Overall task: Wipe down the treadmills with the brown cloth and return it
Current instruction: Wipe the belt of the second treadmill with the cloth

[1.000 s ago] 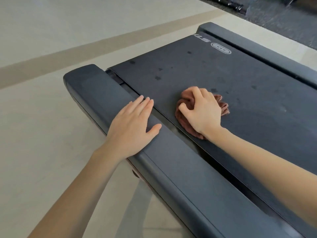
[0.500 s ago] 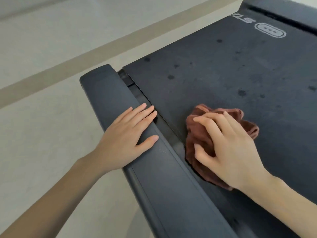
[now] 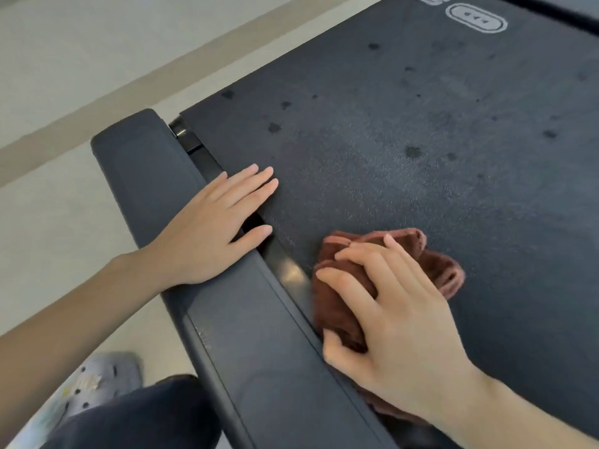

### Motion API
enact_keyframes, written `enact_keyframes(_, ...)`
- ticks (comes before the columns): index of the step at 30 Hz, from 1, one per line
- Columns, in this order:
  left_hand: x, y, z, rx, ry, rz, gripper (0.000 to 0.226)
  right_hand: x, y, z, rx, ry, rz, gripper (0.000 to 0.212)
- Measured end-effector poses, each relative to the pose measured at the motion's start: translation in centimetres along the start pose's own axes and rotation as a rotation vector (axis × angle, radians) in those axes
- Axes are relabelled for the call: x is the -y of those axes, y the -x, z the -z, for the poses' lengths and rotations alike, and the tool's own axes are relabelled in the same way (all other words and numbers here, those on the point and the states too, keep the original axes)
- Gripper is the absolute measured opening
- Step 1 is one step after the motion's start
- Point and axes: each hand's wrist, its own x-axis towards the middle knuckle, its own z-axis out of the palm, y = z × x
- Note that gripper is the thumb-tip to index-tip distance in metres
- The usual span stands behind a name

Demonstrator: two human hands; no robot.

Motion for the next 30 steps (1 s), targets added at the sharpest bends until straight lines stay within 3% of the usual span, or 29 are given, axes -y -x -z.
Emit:
enact_keyframes(5, 0.6, -1.1, -0.2, -0.006, 0.004, 0.011, 0.066, 0.9, -3.8, -1.3, 0.018, -0.004, -0.021, 0.046)
enact_keyframes(9, 1.9, -1.2, 0.8, 0.041, 0.010, -0.067, 0.063, -1.1, 0.9, 1.2, 0.109, -0.004, 0.013, 0.047)
enact_keyframes(14, 4.0, -1.8, 1.3, 0.054, 0.049, -0.130, 0.053, -2.5, 6.2, 4.2, 0.079, -0.029, -0.073, 0.032)
enact_keyframes(25, 7.9, -4.0, 1.4, 0.010, 0.085, -0.248, 0.049, -2.2, -16.6, -3.5, -0.050, 0.059, -0.184, 0.043)
enact_keyframes(30, 14.4, -5.2, 2.1, -0.043, 0.161, -0.173, 0.043, -2.6, -16.3, -2.8, 0.028, 0.024, -0.146, 0.047)
